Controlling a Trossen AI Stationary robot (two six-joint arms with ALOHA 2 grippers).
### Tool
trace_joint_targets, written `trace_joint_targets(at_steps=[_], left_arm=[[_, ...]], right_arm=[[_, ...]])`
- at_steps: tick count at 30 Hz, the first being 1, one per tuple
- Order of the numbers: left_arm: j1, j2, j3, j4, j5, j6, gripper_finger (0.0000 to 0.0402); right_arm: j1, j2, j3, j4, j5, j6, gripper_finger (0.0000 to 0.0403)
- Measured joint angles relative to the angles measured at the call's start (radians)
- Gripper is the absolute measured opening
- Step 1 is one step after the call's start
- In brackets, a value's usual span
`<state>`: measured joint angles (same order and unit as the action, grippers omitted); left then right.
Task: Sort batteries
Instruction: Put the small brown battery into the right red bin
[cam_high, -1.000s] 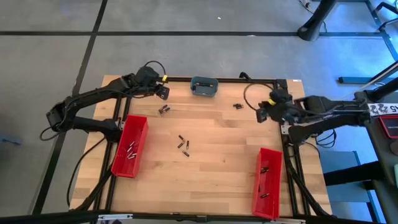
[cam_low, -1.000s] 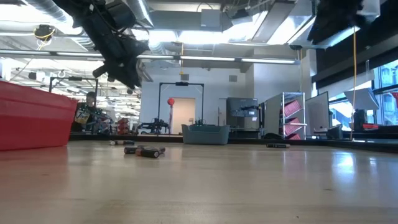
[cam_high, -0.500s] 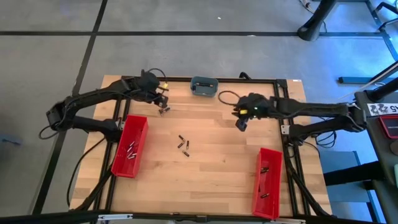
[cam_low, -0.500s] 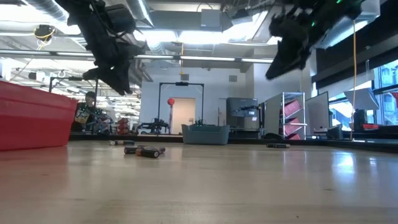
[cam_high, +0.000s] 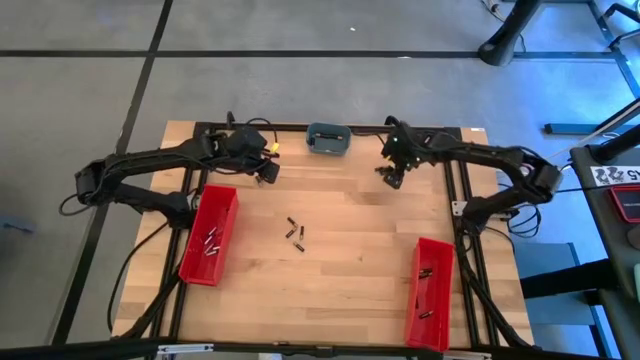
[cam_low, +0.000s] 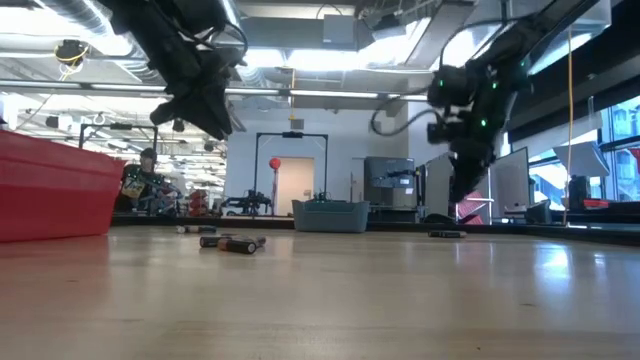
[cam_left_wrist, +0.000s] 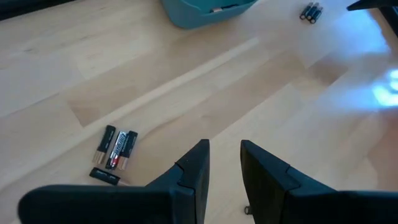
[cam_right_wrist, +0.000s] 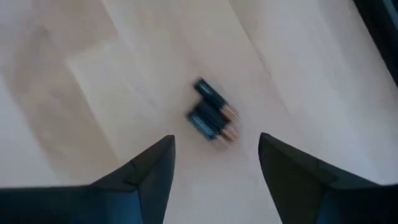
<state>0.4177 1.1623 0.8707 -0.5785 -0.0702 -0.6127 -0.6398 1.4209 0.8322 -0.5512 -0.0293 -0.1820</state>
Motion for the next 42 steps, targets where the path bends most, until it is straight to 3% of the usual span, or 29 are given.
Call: trace_joint_targets(at_steps=[6, 9, 12, 15, 18, 22, 26, 32, 36, 42], left_arm=[[-0.013, 0.0, 0.0, -0.004, -0.005, -0.002, 0.0082], [-0.021, 0.0, 0.0, -0.003, 0.002, 0.01, 0.0082], [-0.069, 0.0, 0.0, 0.018, 0.105, 0.298, 0.0079], [-0.156, 0.0, 0.0, 0.013, 0.204, 0.678, 0.0069], [-0.247, 0.013, 0.0, 0.048, 0.186, 0.873, 0.0068], [-0.318, 0.089, 0.0, 0.126, 0.174, 0.898, 0.0099], [-0.318, 0.209, 0.001, 0.176, 0.17, 0.874, 0.015], [-0.318, 0.402, 0.0, 0.173, 0.172, 1.078, 0.0198], [-0.317, 0.502, 0.0, 0.189, 0.169, 1.188, 0.0186], [-0.317, 0.573, 0.004, 0.194, 0.176, 1.18, 0.0126]], right_arm=[[-0.042, 0.071, 0.0, -0.004, -0.034, -0.134, 0.0234], [-0.009, 0.071, 0.0, -0.018, -0.218, -0.137, 0.0234], [0.082, 0.069, 0.0, -0.019, -0.32, -0.114, 0.0234], [0.195, 0.069, 0.0, 0.018, -0.321, -0.074, 0.0234], [0.305, 0.069, 0.0, 0.093, -0.293, -0.023, 0.0234], [0.414, 0.069, 0.001, 0.178, -0.237, 0.096, 0.0234], [0.476, 0.069, 0.001, 0.188, -0.199, 0.203, 0.0234], [0.525, 0.069, 0.001, 0.185, -0.189, 0.292, 0.0234], [0.541, 0.069, 0.001, 0.185, -0.162, 0.334, 0.0234], [0.542, 0.069, 0.001, 0.183, -0.161, 0.371, 0.0234]])
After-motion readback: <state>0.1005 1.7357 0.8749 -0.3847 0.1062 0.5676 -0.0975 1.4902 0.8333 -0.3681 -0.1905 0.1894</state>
